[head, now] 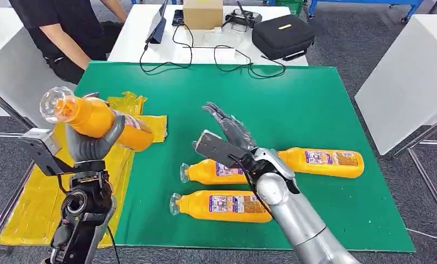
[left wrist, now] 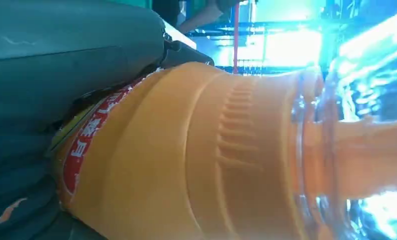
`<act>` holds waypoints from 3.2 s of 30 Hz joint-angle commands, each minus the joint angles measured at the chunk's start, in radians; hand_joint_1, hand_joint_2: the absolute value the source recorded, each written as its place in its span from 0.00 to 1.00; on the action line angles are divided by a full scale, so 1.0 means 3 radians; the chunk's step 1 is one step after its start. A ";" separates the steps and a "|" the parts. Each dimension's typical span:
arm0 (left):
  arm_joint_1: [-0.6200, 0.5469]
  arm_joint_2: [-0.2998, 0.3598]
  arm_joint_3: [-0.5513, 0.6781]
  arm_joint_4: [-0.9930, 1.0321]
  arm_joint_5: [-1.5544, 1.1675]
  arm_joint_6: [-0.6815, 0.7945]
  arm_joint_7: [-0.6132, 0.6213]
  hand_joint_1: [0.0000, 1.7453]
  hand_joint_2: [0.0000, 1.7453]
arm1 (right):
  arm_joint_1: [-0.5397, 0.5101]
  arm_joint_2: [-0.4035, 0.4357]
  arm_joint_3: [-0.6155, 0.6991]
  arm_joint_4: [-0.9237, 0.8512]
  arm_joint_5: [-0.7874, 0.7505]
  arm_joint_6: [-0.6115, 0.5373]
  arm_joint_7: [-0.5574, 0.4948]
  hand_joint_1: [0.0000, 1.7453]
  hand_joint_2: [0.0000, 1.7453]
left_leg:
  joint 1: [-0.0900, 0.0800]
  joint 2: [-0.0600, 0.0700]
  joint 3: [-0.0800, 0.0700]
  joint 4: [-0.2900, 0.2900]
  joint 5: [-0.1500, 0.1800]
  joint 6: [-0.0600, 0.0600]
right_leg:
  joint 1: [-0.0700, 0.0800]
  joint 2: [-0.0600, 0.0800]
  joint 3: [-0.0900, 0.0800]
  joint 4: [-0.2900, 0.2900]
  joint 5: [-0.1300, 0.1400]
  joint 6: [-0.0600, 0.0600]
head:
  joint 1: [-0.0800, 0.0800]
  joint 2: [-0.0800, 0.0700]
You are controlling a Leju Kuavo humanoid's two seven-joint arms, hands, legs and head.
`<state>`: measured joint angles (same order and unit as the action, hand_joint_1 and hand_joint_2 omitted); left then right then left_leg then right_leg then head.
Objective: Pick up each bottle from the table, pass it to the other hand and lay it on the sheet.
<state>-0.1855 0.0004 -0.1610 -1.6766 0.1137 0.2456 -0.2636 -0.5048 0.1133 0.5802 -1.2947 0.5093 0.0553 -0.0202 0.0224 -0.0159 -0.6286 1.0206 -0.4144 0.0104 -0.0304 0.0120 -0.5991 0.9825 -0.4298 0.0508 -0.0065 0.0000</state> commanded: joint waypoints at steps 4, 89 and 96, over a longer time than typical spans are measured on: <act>0.0274 0.0168 0.0353 -0.0020 -0.2760 0.0831 0.0260 1.00 1.00 | 0.0126 -0.0267 -0.0068 -0.0621 -0.0209 0.0340 -0.0273 0.00 0.00 | 0.0000 0.0009 0.0020 -0.0003 -0.0008 0.0003 | 0.0003 0.0000 0.0019 -0.0003 -0.0007 -0.0013 | 0.0000 0.0000; 0.0470 0.0211 0.0456 -0.0090 -0.1295 -0.0114 -0.0087 0.00 0.00 | 0.1191 -0.1193 0.0521 -0.0441 0.1020 0.0757 0.0425 0.00 1.00 | 0.0001 -0.0011 0.0008 -0.0006 0.0004 -0.0001 | 0.0003 -0.0015 0.0012 -0.0007 0.0001 -0.0009 | 0.0000 0.0000; 0.0391 0.0268 0.0271 -0.0011 -0.1059 0.0025 -0.0126 0.00 0.00 | 0.1121 -0.1217 0.0753 0.0008 0.1035 0.0820 0.0507 0.99 1.00 | 0.0002 -0.0014 0.0019 -0.0010 0.0005 0.0000 | 0.0006 -0.0020 0.0023 -0.0013 0.0001 -0.0013 | -0.0001 0.0000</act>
<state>-0.0427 0.0530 -0.0271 -1.7014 -0.2507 0.2239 -0.2991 -0.1403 -0.2243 0.6908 -1.5127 0.8194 0.2773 0.1152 0.0221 -0.0202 -0.6274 1.0200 -0.4129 0.0095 -0.0305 0.0080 -0.5982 0.9816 -0.4296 0.0501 -0.0069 0.0000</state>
